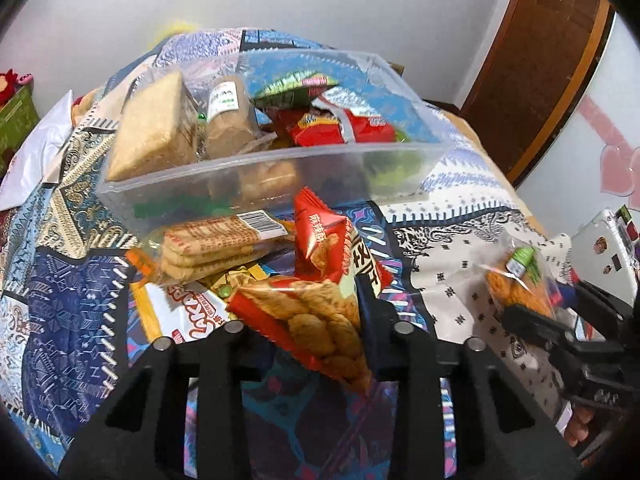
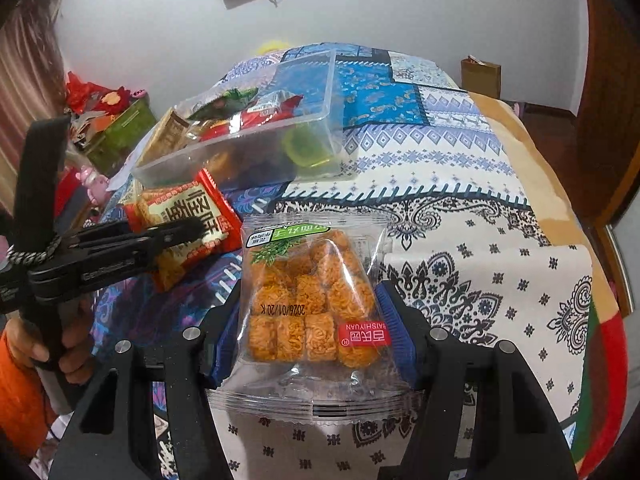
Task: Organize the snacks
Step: 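Carry red chip bag with left tool while right tool carries puff bag into clear box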
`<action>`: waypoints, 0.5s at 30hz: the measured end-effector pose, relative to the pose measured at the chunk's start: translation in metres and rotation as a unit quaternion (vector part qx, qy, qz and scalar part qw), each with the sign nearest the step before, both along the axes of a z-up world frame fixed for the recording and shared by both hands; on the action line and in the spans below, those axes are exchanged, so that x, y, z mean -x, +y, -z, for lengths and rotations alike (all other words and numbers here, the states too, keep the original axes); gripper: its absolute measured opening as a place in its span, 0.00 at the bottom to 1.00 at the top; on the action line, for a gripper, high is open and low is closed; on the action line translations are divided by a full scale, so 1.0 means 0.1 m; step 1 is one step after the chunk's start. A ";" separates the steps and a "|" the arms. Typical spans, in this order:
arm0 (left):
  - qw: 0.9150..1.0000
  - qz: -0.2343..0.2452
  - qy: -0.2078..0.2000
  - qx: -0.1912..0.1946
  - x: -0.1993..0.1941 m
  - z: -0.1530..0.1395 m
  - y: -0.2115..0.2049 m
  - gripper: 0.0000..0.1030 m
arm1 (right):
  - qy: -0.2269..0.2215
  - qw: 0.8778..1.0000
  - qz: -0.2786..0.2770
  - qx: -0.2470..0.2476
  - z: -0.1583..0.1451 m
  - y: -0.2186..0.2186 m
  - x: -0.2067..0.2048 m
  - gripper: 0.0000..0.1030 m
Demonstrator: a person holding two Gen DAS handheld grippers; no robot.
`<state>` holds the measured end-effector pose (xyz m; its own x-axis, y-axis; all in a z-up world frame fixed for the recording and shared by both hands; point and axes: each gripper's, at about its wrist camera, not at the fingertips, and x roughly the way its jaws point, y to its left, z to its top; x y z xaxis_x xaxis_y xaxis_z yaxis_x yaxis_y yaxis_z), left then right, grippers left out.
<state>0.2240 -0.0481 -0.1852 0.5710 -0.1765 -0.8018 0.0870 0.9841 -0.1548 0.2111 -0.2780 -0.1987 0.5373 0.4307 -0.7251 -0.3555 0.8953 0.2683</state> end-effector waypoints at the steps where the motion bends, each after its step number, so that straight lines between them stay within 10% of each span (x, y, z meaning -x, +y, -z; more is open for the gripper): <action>1: 1.000 0.002 -0.004 -0.004 0.03 -0.03 0.00 0.32 | -0.002 1.000 0.001 -0.001 -0.01 0.00 0.00 0.58; 15: 0.997 0.001 -0.072 0.007 0.30 -0.58 0.17 0.31 | -0.047 0.999 0.016 -0.017 -0.41 0.09 -0.16 0.58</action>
<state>0.1940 -0.0311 -0.1273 0.6804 -0.1880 -0.7084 0.1113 0.9818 -0.1536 0.2274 -0.2694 -0.1576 0.6161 0.4355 -0.6564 -0.3516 0.8977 0.2656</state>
